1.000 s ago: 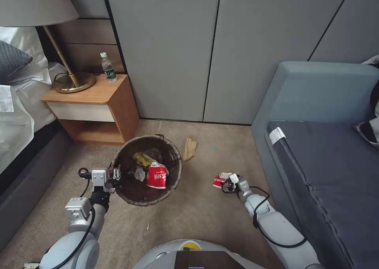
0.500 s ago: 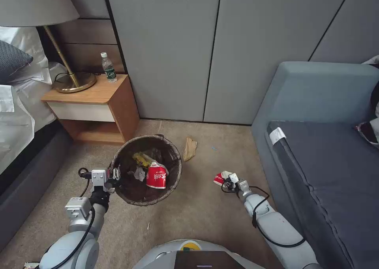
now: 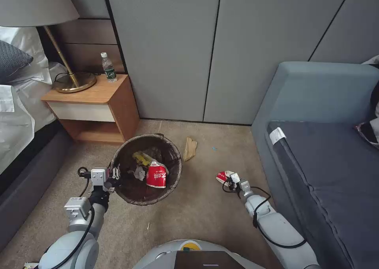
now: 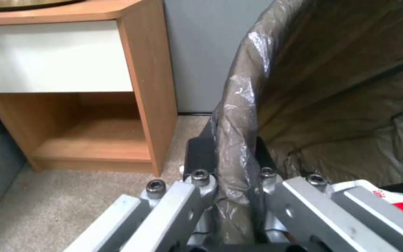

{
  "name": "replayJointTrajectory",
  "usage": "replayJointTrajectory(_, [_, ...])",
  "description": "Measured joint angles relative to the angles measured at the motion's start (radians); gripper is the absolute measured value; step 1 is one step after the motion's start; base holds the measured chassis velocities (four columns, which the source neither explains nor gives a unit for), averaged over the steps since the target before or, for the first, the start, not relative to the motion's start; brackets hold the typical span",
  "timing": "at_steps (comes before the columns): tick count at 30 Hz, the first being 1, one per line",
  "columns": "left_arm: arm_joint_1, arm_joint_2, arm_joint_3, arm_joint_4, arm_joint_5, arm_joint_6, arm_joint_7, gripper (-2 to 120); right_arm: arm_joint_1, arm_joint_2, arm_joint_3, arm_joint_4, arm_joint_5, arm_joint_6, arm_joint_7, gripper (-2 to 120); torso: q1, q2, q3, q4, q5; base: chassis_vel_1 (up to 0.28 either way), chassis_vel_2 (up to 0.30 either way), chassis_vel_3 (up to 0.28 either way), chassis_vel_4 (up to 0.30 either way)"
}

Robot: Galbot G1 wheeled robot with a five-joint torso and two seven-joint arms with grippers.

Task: Pick up the trash bin, then pick up the garbage from the floor and place it into the trash bin.

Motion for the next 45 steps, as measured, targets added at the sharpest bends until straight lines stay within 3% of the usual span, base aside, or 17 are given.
replayJointTrajectory(12, [0.001, -0.003, 0.0, -0.006, 0.001, 0.001, -0.001, 0, -0.018, -0.001, 0.025, 0.039, 0.007, 0.014, 0.02, 0, 0.0, 0.0, 0.0, -0.0004, 0.0, 0.0, 0.0, 0.0, 0.0])
replayJointTrajectory(27, [0.002, -0.006, 0.006, -0.013, 0.003, 0.007, -0.003, 0, -0.184, -0.102, 0.05, 0.62, 0.166, -0.074, 0.071, 0, 0.0, 0.0, 0.0, -0.0003, -0.0002, 0.0, 0.0, 0.0, 0.0])
replayJointTrajectory(30, [0.002, -0.006, 0.006, -0.013, 0.003, 0.008, -0.004, 0, -0.187, -0.111, 0.046, 0.658, 0.178, -0.082, 0.078, 0, 0.0, 0.0, 0.0, -0.0001, 0.0001, 0.0, 0.0, 0.0, 0.0])
replayJointTrajectory(32, [0.002, -0.006, 0.006, -0.015, 0.004, 0.01, -0.005, 0, -0.182, -0.141, 0.031, 0.778, 0.224, -0.109, 0.102, 0, 0.0, 0.0, 0.0, -0.0001, -0.0001, 0.0, 0.0, 0.0, 0.0])
replayJointTrajectory(36, [0.003, -0.006, 0.006, -0.016, 0.004, 0.012, -0.006, 0, -0.15, -0.18, 0.013, 0.894, 0.283, -0.143, 0.117, 0, 0.0, 0.0, 0.0, 0.0001, -0.0001, 0.0, 0.0, 0.0, 0.0])
replayJointTrajectory(45, [0.003, -0.008, 0.01, -0.01, 0.007, 0.021, -0.016, 0, -0.079, -0.246, -0.011, 1.029, 0.378, -0.171, 0.126, 0, 0.0, 0.0, 0.0, -0.0001, 0.0, 0.0, 0.0, 0.0, 0.0])
